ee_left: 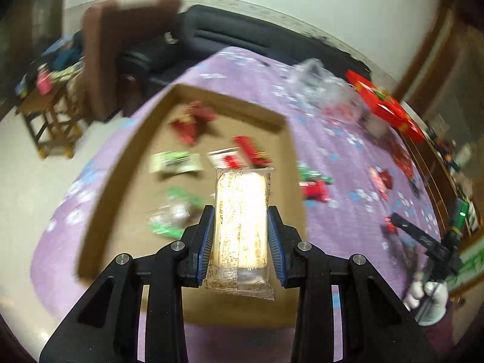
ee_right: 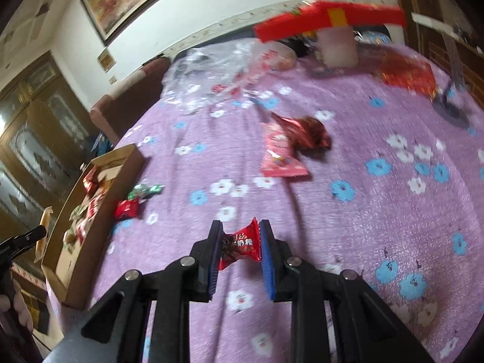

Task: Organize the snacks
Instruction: 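Carry the red candy and gold-wrapped cake over the cardboard tray, then open both tools to release the red candy and gold cake into the tray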

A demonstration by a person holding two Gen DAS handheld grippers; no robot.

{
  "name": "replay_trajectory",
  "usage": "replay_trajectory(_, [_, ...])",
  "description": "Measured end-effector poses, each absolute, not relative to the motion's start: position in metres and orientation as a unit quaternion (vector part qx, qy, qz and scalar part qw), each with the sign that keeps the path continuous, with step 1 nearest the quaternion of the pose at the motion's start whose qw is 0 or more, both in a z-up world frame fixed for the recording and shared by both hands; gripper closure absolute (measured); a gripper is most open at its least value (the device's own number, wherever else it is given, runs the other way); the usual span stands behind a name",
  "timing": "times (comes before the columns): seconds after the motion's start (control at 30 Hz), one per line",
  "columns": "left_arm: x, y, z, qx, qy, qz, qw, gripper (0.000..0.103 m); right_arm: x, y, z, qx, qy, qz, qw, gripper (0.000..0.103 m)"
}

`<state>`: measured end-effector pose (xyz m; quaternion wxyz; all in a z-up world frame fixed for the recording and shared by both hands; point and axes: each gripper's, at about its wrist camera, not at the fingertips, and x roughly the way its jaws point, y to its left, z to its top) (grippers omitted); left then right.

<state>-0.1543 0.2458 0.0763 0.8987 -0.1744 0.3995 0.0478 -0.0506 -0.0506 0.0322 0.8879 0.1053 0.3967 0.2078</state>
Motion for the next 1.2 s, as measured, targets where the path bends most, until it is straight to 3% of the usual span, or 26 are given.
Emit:
replay_trajectory(0.47, [-0.155,0.291,0.029,-0.183,0.448,0.102,0.869,0.07,-0.087,0.101,0.075,0.022,0.401,0.351,0.846,0.076])
replay_trajectory(0.97, [-0.163,0.308,0.036,-0.25,0.414,0.083,0.872,0.069,-0.106,0.235,0.035,-0.04,0.44,0.431,0.787,0.075])
replay_trajectory(1.0, [-0.165,0.309,0.038,-0.252,0.409,0.085,0.873,0.069,-0.106,0.237,0.033,-0.039,0.44,0.431,0.786,0.074])
replay_trajectory(1.1, [-0.17,0.313,0.043,-0.261,0.398,0.085,0.875,0.069,-0.106,0.233,0.033,-0.027,0.44,0.437,0.784,0.056])
replay_trajectory(1.2, [-0.174,0.314,0.045,-0.273,0.395,0.083,0.873,0.069,-0.106,0.226,0.041,-0.021,0.43,0.435,0.791,0.055])
